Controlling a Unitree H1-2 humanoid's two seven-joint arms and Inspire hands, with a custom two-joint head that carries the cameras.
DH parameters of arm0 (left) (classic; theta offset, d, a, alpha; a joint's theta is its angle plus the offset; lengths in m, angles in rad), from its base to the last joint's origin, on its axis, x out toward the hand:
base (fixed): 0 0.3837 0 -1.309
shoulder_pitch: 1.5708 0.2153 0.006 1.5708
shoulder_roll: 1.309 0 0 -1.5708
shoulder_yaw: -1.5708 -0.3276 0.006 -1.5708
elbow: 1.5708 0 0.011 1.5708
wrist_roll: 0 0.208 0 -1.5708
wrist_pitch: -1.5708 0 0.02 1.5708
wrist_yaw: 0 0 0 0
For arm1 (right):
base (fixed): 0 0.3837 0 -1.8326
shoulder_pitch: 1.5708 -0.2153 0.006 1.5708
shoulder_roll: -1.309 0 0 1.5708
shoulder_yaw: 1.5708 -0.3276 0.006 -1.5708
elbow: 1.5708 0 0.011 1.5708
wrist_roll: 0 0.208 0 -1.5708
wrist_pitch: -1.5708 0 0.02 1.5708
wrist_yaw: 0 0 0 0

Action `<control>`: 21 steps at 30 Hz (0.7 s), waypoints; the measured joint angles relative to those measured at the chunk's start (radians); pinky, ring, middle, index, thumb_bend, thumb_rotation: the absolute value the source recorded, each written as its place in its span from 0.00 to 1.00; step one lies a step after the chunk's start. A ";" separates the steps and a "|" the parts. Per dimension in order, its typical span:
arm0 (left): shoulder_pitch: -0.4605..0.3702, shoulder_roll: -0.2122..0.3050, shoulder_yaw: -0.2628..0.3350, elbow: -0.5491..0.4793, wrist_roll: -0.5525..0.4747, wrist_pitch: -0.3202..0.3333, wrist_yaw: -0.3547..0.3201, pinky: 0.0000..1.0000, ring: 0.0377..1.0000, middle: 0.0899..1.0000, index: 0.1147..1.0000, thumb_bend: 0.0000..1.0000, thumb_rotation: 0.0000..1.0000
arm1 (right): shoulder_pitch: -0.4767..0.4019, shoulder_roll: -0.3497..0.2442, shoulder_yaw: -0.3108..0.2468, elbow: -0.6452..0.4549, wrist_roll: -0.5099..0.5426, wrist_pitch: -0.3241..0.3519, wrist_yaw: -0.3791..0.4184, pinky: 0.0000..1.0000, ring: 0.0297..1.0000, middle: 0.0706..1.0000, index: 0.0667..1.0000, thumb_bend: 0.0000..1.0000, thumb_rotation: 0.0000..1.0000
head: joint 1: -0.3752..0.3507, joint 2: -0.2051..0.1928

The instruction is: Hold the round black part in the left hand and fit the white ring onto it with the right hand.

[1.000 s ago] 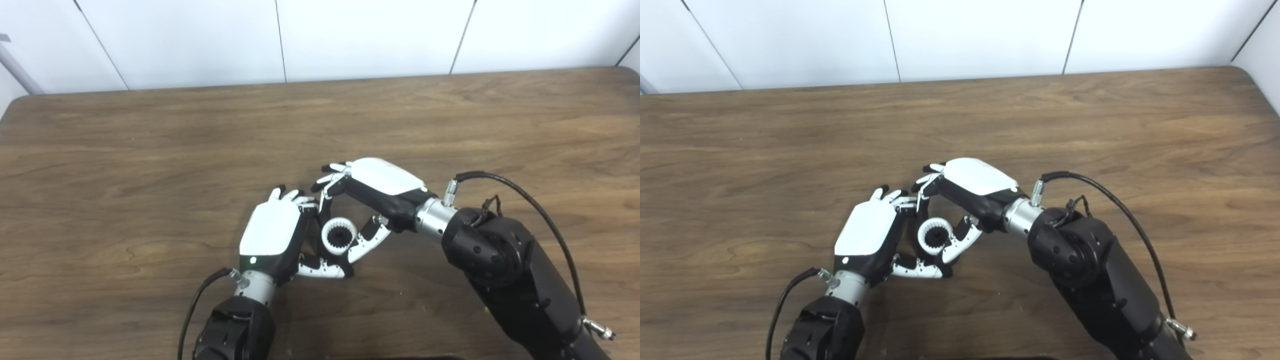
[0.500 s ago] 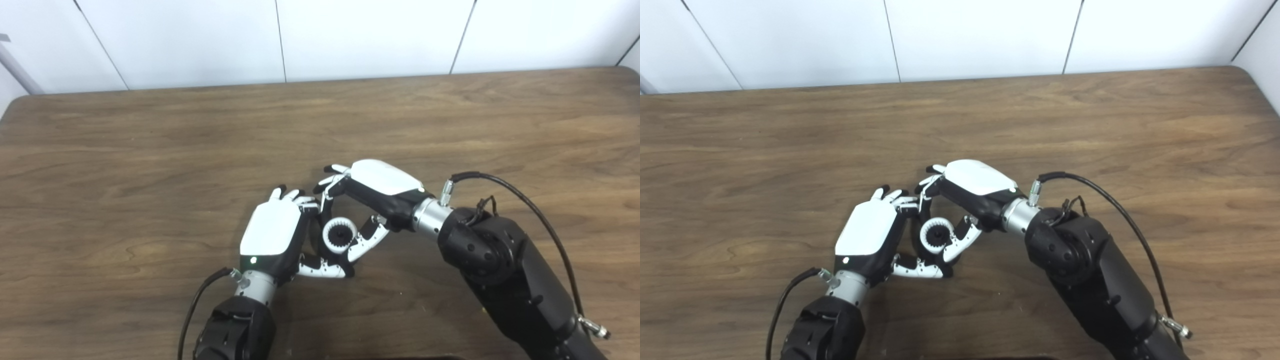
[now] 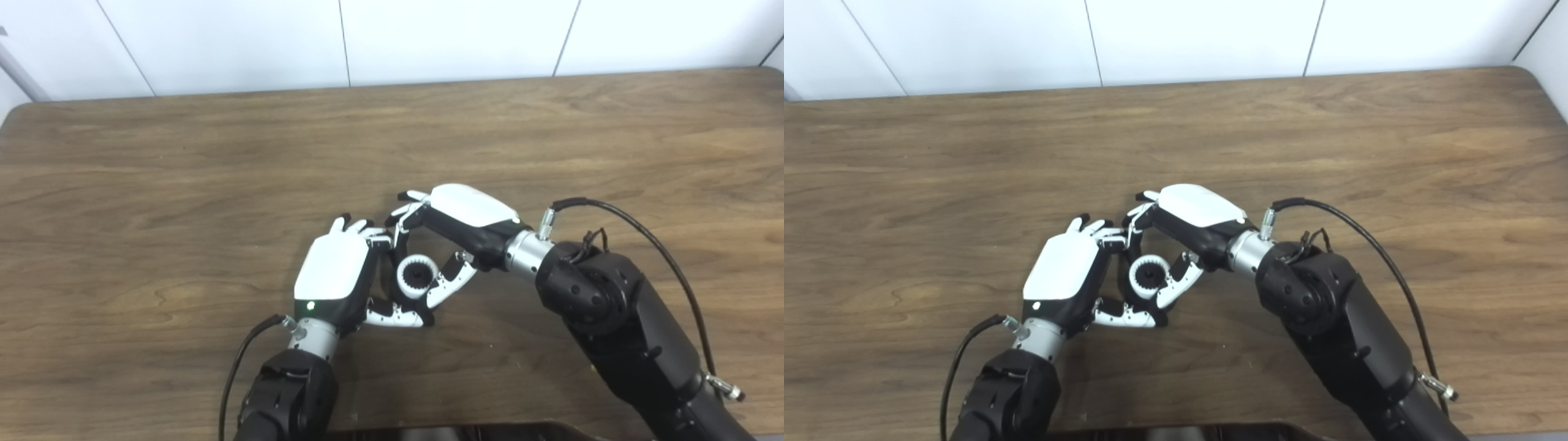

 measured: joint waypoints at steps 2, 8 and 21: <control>0.000 0.000 0.000 0.000 0.000 0.000 0.000 1.00 0.90 0.77 0.41 0.52 0.05 | 0.002 0.002 -0.001 0.000 0.000 0.000 -0.001 0.87 0.96 0.83 0.45 0.52 0.14 | 0.000 0.000; 0.000 0.000 0.000 0.000 0.003 0.001 -0.001 1.00 0.90 0.77 0.41 0.52 0.05 | 0.002 0.002 -0.002 0.000 -0.004 0.000 -0.001 0.89 0.96 0.85 0.46 0.52 0.15 | 0.000 0.000; 0.000 0.000 0.000 -0.001 0.008 0.000 -0.003 1.00 0.89 0.77 0.41 0.52 0.05 | 0.005 0.007 -0.014 0.000 -0.022 0.000 -0.001 1.00 1.00 0.96 0.69 1.00 0.31 | -0.005 0.005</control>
